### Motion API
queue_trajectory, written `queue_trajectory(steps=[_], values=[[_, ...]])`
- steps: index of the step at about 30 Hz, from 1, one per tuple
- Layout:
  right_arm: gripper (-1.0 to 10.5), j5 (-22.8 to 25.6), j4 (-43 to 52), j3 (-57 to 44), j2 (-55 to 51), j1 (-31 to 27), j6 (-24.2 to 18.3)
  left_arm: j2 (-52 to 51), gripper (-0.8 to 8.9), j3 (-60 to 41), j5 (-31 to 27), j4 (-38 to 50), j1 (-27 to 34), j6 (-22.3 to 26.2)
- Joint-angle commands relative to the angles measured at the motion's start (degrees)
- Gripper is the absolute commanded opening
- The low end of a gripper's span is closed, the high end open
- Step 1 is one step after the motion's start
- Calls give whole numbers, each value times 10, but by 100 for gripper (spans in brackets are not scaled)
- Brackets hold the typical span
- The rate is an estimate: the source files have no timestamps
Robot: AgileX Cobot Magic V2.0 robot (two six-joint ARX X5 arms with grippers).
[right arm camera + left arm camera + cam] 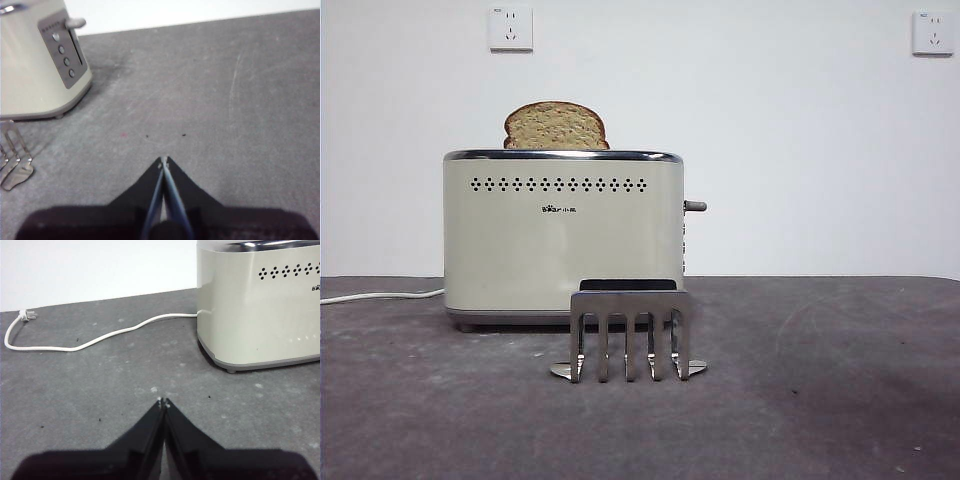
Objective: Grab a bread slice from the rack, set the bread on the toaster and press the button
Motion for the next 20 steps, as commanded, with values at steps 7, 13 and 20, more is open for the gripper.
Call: queue_trajectory(steps=[7, 13, 20], values=[[1, 2, 2, -7, -2, 1, 40, -1, -3, -8, -1, 1, 2, -5], [1, 2, 2, -7, -2, 1, 40, -1, -3, -8, -1, 1, 2, -5], [1, 2, 2, -7, -1, 1, 40, -1, -3, -8, -1, 1, 2, -5]])
